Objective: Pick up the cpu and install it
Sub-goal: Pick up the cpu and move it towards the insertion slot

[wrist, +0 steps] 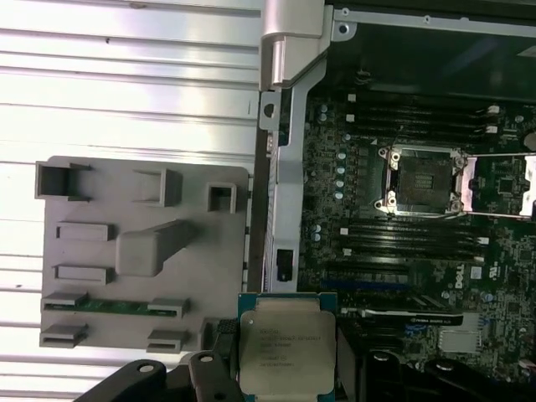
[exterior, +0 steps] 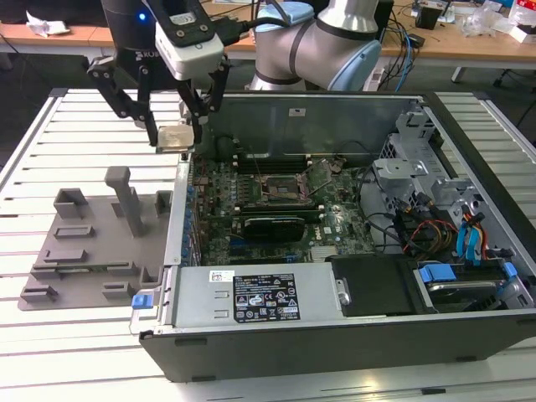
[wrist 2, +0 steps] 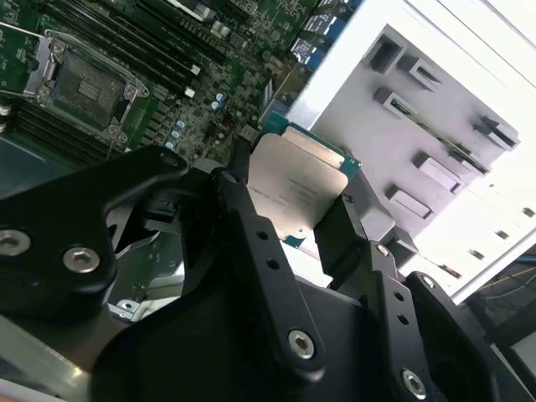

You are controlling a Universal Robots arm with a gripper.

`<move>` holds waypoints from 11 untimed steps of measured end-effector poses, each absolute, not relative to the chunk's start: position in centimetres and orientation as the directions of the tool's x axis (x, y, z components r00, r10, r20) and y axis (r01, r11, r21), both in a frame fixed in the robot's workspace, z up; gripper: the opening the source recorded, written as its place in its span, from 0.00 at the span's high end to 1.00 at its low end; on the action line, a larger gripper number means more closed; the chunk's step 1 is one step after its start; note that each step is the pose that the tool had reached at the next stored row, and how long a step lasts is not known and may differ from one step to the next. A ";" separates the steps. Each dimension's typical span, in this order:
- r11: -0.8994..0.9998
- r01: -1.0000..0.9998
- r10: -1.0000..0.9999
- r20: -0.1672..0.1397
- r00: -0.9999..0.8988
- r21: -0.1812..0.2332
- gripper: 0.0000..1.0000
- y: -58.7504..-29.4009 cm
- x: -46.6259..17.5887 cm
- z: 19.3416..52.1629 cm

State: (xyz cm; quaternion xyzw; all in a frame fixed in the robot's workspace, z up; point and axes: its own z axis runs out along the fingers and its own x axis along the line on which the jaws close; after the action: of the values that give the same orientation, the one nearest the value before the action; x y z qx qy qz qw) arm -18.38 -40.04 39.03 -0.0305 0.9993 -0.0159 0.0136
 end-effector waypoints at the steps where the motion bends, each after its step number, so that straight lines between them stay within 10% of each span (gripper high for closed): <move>1: 0.998 -0.061 -0.061 -0.026 -0.998 -0.033 0.45 -40.0 -18.4 39.0; 11: 0.998 -0.061 -0.061 -0.026 -0.998 -0.034 0.45 -39.1 -16.3 38.3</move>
State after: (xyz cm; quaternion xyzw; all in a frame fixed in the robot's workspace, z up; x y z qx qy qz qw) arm -16.28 -39.07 38.31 -0.0305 0.9993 -0.0164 0.0135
